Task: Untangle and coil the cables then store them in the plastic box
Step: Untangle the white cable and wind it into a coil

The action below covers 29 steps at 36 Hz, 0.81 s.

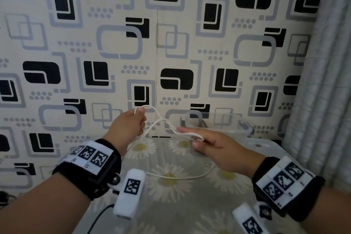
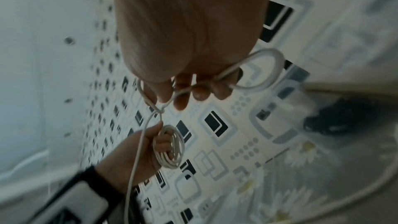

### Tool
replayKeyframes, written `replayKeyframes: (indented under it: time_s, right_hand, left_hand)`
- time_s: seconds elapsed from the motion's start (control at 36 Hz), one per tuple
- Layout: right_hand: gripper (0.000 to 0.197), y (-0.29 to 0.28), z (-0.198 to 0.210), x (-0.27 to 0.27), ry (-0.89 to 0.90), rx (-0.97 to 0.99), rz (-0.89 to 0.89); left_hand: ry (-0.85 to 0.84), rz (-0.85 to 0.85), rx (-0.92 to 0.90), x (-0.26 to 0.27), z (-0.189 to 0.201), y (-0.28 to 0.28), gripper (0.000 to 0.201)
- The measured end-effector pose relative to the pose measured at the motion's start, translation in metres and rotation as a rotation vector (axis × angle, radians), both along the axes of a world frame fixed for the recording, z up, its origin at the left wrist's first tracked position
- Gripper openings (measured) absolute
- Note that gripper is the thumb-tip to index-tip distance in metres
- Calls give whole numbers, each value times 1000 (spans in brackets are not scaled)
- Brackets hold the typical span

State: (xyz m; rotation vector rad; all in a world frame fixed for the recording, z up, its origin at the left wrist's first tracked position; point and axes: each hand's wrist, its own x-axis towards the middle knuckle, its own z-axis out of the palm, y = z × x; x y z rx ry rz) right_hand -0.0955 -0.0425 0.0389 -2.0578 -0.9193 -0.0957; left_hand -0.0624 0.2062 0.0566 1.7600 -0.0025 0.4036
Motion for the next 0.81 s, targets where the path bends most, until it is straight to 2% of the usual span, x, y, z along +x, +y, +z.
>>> replayKeyframes:
  time_s: [0.08, 0.14, 0.19, 0.25, 0.31, 0.39, 0.44, 0.5, 0.58, 0.67, 0.69, 0.75, 0.81]
  right_hand:
    - [49, -2, -2, 4, -335, -358, -100]
    - [47, -2, 1, 3, -442, -542, -185]
    - [56, -1, 1, 1, -470, -579, -246]
    - [47, -2, 0, 2, -473, -506, -262]
    - [37, -2, -2, 6, -448, -436, -247]
    - [40, -1, -5, 4, -381, -306, -223]
    - [45, 0, -5, 1, -336, -264, -309]
    - [47, 1, -2, 0, -286, -310, -447]
    - [22, 1, 1, 4, -233, -528, -633]
    - [10, -5, 0, 15, -164, -556, -792]
    - [8, -7, -1, 19, -124, -528, -822]
    - [16, -12, -2, 29, 14, -408, -822]
    - [26, -12, 0, 32, 184, -148, -778]
  left_hand:
    - [13, -19, -57, 1, 0, -1, 36]
    - [13, -28, -82, 0, 1, -3, 34]
    - [5, -36, -92, 0, 3, -4, 33]
    - [-4, -38, -86, -1, 4, -5, 32]
    - [-15, -36, -77, -2, 4, -4, 32]
    - [-16, -42, -77, -4, 5, -5, 32]
    - [-10, -52, -82, -5, 5, -6, 32]
    - [-13, -57, -87, -5, 4, -6, 34]
    - [-30, -38, -65, -4, 1, -7, 34]
    - [-52, -25, -60, -5, 1, -8, 33]
    - [-57, -23, -62, -5, 1, -9, 33]
    - [-56, -23, -53, -5, 1, -10, 33]
    - [-44, -36, -52, -5, 0, -11, 33]
